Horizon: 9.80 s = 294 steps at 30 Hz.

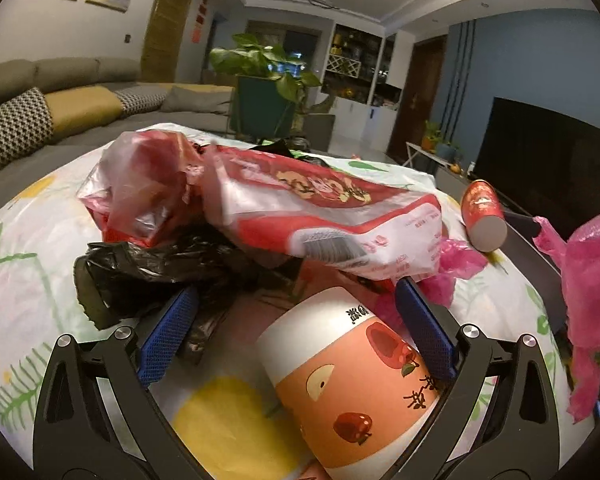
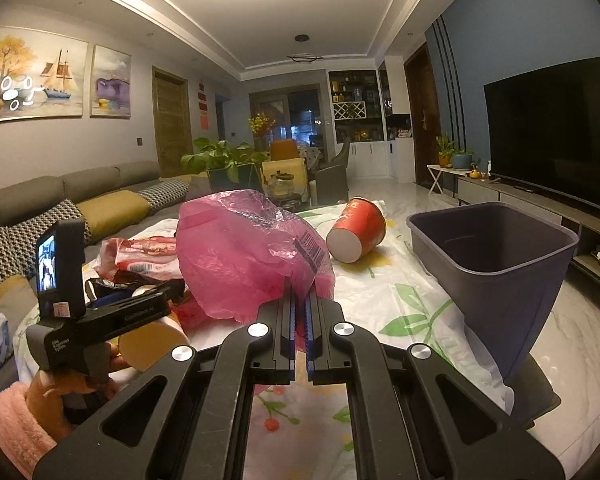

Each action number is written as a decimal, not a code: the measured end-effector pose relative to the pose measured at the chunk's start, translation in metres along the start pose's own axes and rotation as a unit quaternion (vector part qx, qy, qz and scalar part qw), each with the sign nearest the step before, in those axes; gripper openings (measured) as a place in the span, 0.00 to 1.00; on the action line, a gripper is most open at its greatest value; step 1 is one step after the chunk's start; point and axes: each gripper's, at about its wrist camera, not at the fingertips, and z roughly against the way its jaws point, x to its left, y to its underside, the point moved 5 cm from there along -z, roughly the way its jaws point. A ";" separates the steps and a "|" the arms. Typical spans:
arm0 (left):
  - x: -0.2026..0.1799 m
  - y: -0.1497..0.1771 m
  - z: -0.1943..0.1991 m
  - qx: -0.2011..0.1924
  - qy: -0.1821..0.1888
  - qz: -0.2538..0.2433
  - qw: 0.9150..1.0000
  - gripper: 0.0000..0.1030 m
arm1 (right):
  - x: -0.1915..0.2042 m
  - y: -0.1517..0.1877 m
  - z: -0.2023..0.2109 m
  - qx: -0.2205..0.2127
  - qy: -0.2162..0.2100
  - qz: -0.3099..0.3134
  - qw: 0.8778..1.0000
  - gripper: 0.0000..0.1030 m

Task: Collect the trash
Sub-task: 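Move the left gripper to the white-and-orange paper cup while the right holds the pink bag, then close the left gripper on the paper cup and lift it, then carry the paper cup and pink bag over the grey bin with both grippers, then open the right gripper to drop the pink bag while the left drops the cup, then move both grippers back to the trash pile on the table, then close the right gripper on the red-and-white snack bag and lift it, then close the left gripper on the black plastic bag while the right holds the snack bag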

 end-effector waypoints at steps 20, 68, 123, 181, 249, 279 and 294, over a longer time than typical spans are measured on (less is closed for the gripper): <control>0.007 0.011 0.043 -0.011 0.039 0.068 0.997 0.94 | 0.010 -0.001 0.016 -0.008 -0.012 0.002 1.000 0.04; -0.026 0.024 0.105 -0.038 0.049 -0.074 0.995 0.02 | -0.019 -0.009 0.031 -0.026 0.029 -0.010 0.999 0.04; -0.339 -0.050 -0.070 -0.030 0.216 -0.135 0.967 0.03 | -0.208 -0.089 -0.035 -0.097 0.198 -0.073 0.973 0.21; -0.134 -0.037 0.043 -0.081 0.033 -0.035 0.996 0.76 | -0.151 -0.043 -0.006 -0.031 0.147 -0.086 0.985 0.94; 0.114 -0.017 0.098 -0.098 -0.118 0.064 0.986 0.78 | 0.158 0.006 -0.087 0.055 -0.063 0.099 0.992 0.53; 0.086 -0.010 0.043 -0.019 -0.003 0.064 0.998 0.53 | 0.149 -0.044 -0.066 -0.073 -0.062 0.113 0.989 0.05; 0.051 -0.016 0.057 -0.027 0.066 0.056 0.996 0.02 | 0.122 -0.049 -0.047 -0.090 -0.060 0.059 0.992 0.05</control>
